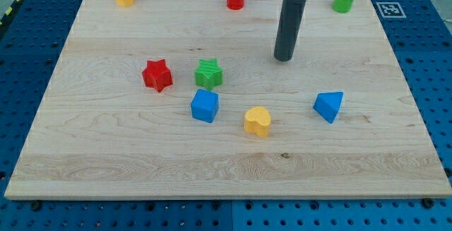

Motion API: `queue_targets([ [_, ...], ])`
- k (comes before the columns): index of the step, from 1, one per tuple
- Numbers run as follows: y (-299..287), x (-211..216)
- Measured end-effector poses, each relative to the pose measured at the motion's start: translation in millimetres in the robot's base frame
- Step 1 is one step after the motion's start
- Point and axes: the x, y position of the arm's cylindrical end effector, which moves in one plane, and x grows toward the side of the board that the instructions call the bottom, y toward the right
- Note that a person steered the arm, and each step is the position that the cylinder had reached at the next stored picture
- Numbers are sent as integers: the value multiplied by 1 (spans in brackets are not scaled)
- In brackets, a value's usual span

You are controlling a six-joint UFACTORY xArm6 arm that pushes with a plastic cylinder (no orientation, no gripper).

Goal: Move the red star to the center left

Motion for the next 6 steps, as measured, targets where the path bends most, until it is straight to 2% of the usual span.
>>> queue_targets([
  [1,0,0],
  [3,-229,0],
  [4,-242,0],
  [6,-190,13],
])
